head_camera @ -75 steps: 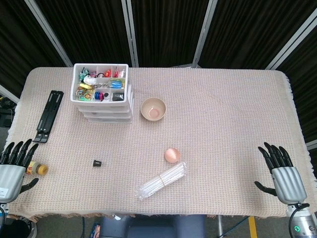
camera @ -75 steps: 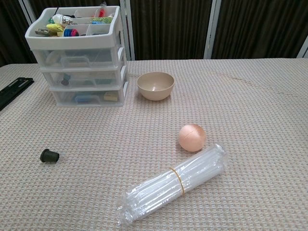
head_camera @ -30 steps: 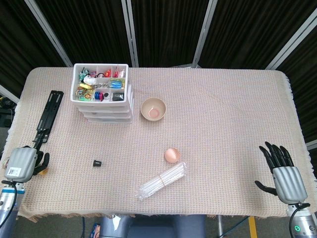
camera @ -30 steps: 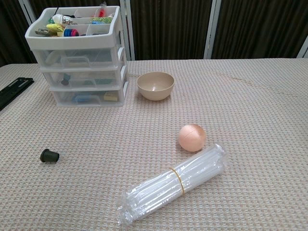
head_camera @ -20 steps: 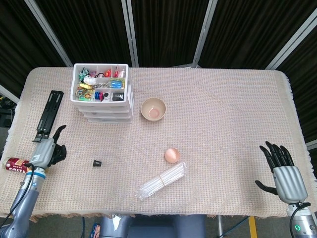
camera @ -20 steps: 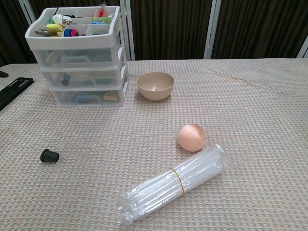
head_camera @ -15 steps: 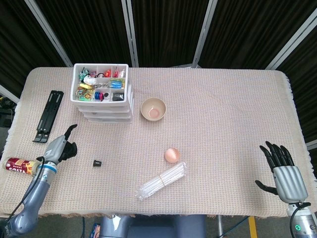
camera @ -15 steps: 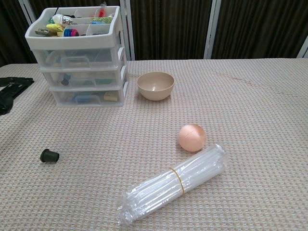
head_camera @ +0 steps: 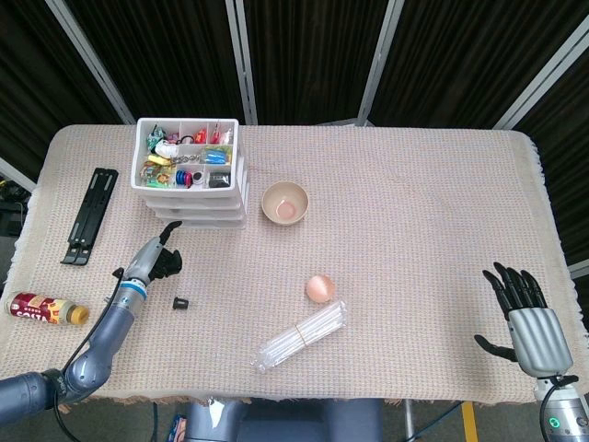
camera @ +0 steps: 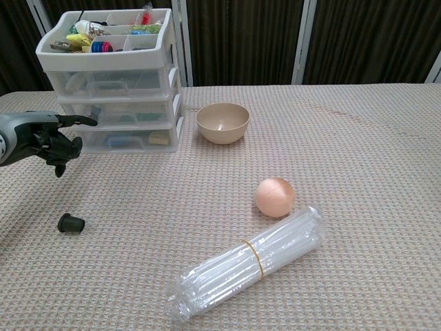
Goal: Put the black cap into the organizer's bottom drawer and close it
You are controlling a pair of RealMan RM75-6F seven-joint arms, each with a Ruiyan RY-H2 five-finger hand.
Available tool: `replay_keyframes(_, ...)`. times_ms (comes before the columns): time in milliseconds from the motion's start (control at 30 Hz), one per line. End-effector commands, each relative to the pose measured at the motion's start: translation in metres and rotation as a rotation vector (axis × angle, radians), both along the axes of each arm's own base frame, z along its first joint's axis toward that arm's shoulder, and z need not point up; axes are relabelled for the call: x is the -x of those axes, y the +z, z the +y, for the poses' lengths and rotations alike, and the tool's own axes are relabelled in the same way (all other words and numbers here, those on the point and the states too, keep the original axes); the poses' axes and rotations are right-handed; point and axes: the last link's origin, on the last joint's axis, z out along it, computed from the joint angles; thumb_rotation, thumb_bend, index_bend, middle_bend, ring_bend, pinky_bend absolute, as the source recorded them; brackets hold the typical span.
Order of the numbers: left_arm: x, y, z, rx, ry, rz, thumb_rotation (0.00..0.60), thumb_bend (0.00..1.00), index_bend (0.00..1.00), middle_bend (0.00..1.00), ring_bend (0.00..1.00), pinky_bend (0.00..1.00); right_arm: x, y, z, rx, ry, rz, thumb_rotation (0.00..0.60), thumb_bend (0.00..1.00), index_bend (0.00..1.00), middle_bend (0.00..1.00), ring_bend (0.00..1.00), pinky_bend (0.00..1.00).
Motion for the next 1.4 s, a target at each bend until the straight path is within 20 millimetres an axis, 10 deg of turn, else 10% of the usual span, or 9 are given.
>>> replay_keyframes(33, -0.007, -0.005, 0.004, -0.001, 0.007, -0.037, 0.6, 0.77, 0.0, 0.97, 0.85, 0.64, 0.0, 0.0, 0.0, 0.0, -0.001, -0.002, 0.6, 0.04, 0.08, 0.0, 0.0, 0.0)
replay_keyframes(1400, -0.031, -0.037, 0.029, 0.003, 0.113, -0.301, 0.6, 0.77, 0.09, 0.97, 0.85, 0.64, -0.001, 0.0, 0.001, -0.005, 0.004, -0.013, 0.6, 0.04, 0.08, 0.0, 0.0, 0.0)
